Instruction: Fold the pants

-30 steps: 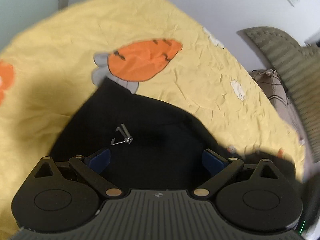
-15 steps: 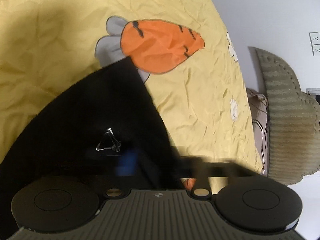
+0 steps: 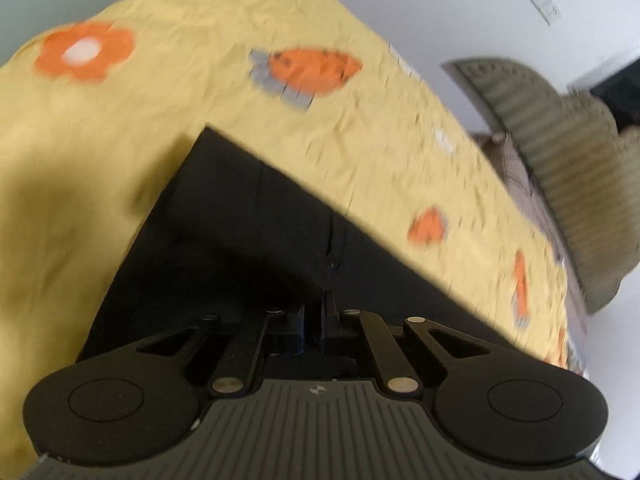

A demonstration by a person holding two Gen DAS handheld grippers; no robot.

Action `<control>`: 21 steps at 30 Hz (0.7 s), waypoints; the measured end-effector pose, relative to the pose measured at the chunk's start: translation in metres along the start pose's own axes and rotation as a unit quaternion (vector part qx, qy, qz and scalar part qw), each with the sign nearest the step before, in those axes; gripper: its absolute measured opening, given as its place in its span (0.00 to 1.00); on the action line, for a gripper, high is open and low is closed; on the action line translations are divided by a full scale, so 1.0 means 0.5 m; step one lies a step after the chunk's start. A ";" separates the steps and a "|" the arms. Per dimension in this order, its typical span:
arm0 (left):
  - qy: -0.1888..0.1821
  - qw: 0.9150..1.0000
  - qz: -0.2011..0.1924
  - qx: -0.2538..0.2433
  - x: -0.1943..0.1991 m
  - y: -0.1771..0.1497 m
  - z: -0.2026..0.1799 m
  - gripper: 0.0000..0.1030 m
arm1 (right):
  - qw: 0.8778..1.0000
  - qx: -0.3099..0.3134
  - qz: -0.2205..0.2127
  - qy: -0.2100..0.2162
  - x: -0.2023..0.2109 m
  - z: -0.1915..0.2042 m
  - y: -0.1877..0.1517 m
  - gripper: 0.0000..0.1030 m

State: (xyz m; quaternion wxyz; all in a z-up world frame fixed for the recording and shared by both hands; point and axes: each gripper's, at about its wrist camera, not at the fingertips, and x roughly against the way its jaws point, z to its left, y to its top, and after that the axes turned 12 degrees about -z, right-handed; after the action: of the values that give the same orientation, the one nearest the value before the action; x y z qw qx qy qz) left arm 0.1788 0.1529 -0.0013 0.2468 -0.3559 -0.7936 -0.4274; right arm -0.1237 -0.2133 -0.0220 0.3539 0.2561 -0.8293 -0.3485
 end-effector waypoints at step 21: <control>0.035 0.998 -0.035 -0.039 0.080 -0.142 0.052 0.08 | 0.998 -0.024 0.058 -0.011 0.036 -0.003 -0.015 0.69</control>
State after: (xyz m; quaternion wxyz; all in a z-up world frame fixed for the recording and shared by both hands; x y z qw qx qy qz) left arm 0.0966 0.1623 -0.0222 0.2455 -0.3220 -0.7792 -0.4785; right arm -0.1325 -0.2305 -0.0193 0.3703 0.1949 -0.8380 -0.3502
